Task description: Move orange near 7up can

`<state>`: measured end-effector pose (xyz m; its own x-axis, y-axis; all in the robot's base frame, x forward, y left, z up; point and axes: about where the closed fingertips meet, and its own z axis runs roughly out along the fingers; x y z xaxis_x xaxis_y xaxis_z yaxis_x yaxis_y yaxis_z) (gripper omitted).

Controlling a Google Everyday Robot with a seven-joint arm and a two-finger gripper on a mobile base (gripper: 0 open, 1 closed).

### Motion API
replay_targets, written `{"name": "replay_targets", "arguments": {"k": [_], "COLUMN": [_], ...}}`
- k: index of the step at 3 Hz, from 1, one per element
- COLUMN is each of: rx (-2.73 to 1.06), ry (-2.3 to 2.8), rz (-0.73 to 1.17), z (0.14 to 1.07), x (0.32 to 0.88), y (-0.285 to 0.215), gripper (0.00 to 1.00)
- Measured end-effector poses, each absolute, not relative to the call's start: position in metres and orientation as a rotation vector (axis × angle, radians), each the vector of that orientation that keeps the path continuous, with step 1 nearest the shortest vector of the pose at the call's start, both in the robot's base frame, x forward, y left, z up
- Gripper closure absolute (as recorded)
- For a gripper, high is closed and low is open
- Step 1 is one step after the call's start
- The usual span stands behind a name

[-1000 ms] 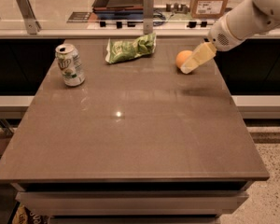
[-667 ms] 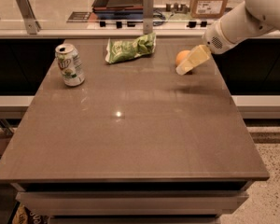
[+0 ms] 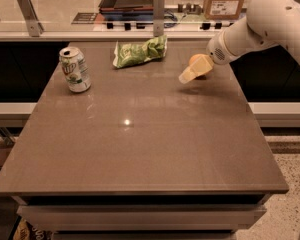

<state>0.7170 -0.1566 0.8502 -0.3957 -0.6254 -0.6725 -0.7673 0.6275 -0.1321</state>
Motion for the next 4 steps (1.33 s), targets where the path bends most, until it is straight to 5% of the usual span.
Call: {"name": "replay_targets", "arguments": {"k": [1, 4], "rx": [-1.086, -1.097], "ry": [2.143, 2.147], "rz": [0.260, 0.272], "z": [0.8490, 0.8422], "x": [0.7176, 0.7184], "y": [-0.1552, -0.1492], "gripper": [0.03, 0.67]}}
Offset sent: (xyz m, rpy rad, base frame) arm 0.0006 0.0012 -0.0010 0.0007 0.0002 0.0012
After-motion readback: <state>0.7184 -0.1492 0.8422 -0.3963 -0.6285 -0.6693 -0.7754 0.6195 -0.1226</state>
